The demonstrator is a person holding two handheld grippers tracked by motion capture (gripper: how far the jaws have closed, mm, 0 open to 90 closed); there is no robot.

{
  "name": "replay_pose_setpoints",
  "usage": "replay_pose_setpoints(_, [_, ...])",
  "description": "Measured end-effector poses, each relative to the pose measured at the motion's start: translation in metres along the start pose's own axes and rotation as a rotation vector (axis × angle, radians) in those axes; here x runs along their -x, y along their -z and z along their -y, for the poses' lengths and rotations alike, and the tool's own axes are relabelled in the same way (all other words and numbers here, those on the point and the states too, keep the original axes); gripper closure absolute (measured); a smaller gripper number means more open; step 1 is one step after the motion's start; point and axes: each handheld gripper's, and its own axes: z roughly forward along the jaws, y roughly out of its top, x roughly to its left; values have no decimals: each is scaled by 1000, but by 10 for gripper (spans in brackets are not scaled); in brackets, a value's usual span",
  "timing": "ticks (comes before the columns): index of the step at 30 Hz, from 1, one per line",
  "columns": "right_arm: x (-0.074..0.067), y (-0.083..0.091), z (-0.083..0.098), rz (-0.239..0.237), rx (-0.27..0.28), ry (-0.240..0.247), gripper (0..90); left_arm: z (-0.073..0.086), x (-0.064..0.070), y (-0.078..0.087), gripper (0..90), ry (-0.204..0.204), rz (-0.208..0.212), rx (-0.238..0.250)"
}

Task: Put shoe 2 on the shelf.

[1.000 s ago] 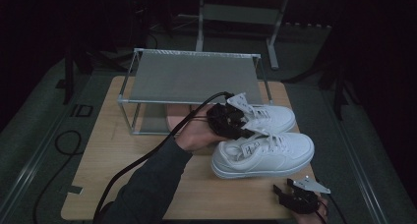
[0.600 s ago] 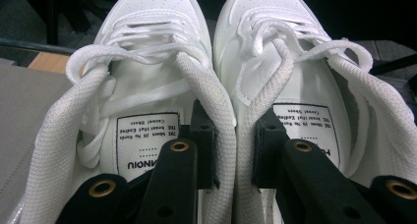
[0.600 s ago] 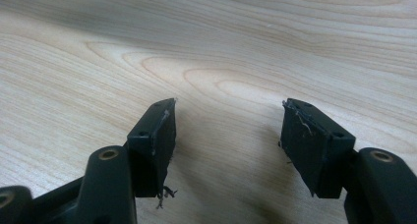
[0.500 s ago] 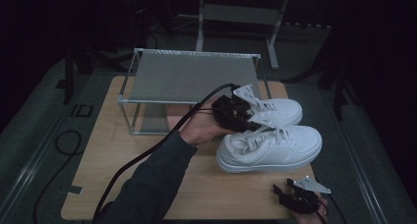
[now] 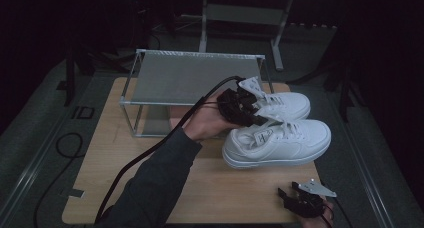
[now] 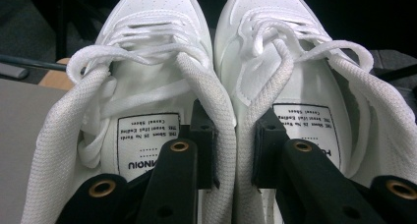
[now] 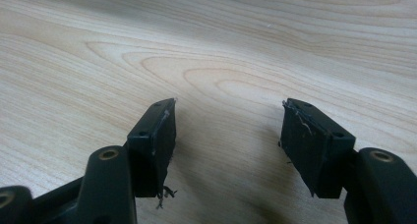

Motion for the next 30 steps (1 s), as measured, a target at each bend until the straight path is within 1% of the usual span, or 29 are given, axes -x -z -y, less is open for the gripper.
replay_pose_setpoints(2, [0,0,0,0,0,-1,376,-1,-2,2,762,5,-6,2])
replay_pose_setpoints(4, [0,0,0,0,0,-3,376,-2,-6,3,762,22,-9,6])
replay_pose_setpoints(7, [0,0,0,1,0,-1,376,-2,-10,6,762,32,-20,6])
replay_pose_setpoints(8, [0,0,0,1,0,-2,376,-3,-12,7,762,41,-29,6])
replay_pose_setpoints(13, [0,0,0,1,0,-1,376,-4,-18,10,762,51,-63,-3])
replay_pose_setpoints(21, [0,0,0,2,0,-1,376,-6,-27,10,762,68,-72,-9])
replay_pose_setpoints(23, [0,0,0,2,0,-1,376,-7,-32,10,761,81,-73,-15])
replay_pose_setpoints(25, [0,0,0,2,0,-2,376,-7,-34,9,761,79,-76,-21])
replay_pose_setpoints(28, [0,0,0,2,0,0,376,-8,-37,9,762,84,-84,-16])
replay_pose_setpoints(30, [0,0,0,2,-1,-1,376,-7,-40,9,762,99,-84,-6])
